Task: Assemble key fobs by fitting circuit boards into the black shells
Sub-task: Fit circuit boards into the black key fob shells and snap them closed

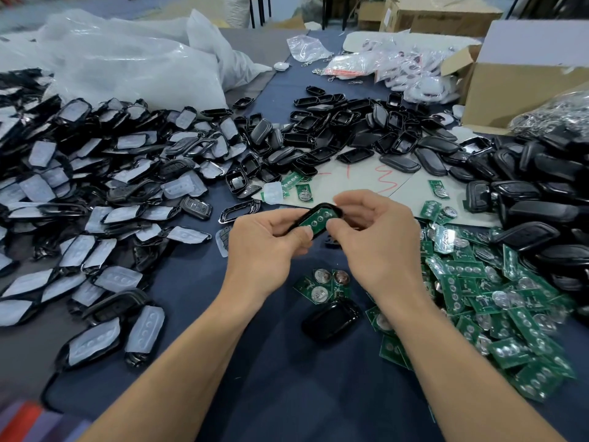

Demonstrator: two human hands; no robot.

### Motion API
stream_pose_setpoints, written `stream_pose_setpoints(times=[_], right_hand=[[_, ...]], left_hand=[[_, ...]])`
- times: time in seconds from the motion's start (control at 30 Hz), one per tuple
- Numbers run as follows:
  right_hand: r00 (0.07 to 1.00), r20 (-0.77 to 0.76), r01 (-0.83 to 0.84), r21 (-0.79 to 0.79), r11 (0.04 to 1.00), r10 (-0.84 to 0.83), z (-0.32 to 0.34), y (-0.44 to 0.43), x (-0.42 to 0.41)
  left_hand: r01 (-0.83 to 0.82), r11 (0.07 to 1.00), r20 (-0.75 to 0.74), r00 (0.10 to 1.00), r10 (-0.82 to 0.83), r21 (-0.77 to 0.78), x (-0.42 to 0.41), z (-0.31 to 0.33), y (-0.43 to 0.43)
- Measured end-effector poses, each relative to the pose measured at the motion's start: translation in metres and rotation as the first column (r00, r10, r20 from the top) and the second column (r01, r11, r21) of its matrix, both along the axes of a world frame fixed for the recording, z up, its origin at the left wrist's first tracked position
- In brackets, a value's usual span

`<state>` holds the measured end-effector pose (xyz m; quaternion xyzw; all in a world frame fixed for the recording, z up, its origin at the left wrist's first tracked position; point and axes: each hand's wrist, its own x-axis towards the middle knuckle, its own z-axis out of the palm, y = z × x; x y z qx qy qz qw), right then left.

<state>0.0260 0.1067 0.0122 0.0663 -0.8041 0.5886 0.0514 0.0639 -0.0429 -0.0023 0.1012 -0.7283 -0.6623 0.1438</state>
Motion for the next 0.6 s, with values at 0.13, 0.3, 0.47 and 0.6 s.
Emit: stream_pose_setpoints(times=[0.13, 0.3, 0.47, 0.6], right_hand=[[0.987, -0.112, 0.127, 0.082, 0.989, -0.118, 0.002, -0.001, 0.003], [1.0, 0.018, 0.025, -0.03, 0.999, -0.025, 0.001, -0.002, 0.0], [0.99, 0.129, -0.038, -0.168, 0.985, 0.06, 0.0, 0.004, -0.006], [0.987, 0.102, -0.11, -0.141, 0.984, 0.125, -0.001, 0.004, -0.004]], left_hand=[[-0.054, 0.998, -0.017, 0.998, 0.054, 0.013, -0.002, -0.002, 0.001], [0.0, 1.0, 0.02, 1.0, -0.001, 0.013, -0.001, -0.003, 0.002], [0.097, 0.995, 0.041, 0.994, -0.097, 0.001, 0.002, 0.003, 0.005], [0.156, 0.982, 0.064, 0.987, -0.15, -0.102, 0.004, 0.002, 0.003]])
